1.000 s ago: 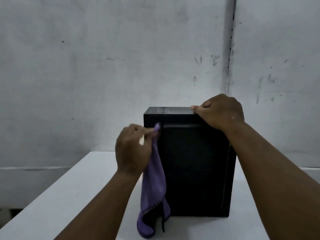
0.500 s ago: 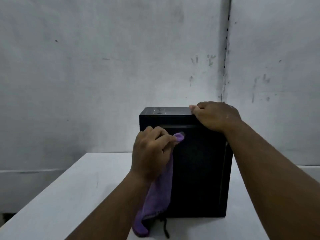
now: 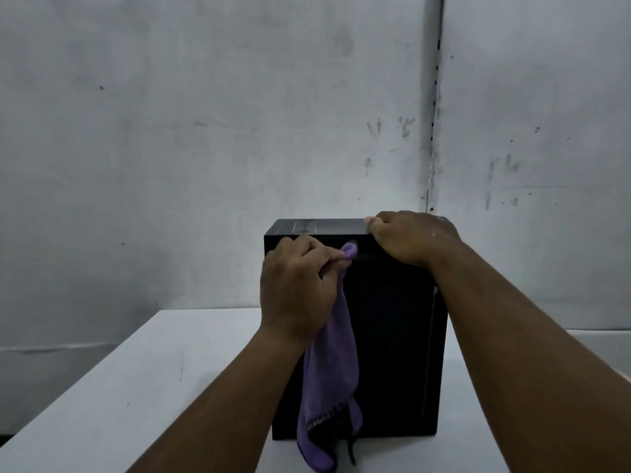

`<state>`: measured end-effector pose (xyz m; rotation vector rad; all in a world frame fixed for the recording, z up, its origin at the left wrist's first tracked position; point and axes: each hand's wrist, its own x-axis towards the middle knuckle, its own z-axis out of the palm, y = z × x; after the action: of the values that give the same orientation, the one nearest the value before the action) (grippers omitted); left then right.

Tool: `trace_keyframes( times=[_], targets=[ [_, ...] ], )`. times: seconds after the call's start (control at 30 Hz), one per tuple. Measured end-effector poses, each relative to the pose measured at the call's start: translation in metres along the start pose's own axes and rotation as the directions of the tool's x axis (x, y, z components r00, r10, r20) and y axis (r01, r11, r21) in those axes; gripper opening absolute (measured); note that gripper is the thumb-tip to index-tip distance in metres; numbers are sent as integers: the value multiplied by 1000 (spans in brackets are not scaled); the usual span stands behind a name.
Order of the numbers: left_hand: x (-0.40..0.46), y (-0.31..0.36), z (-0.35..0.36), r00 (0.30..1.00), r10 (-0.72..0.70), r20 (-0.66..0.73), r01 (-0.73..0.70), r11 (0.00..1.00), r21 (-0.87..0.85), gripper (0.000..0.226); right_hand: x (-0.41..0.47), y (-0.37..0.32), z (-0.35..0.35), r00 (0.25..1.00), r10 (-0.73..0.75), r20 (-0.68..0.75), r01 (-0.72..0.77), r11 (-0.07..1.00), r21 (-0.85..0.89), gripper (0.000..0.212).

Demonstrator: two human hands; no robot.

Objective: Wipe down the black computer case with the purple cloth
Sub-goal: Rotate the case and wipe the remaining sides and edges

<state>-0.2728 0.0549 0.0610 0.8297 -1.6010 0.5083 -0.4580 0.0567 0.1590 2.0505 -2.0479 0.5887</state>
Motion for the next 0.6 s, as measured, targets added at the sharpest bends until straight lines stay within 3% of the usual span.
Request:
trace_keyframes(
  times=[0.17,0.33,0.6],
  targets=[
    [14,2,-2,991,-125,-53,124,992,-16,7,1,0,2,1000,1,9,-1,1000,0,56],
    [4,8,4,998,-61,-2,60,996,-67,20,2,1,3,1000,3,-9,-3,1000,3,56],
    [3,9,6,997,-72,10,72,995,-76,27,2,0,4,1000,6,-23,-7,1000,-13,55]
  ],
)
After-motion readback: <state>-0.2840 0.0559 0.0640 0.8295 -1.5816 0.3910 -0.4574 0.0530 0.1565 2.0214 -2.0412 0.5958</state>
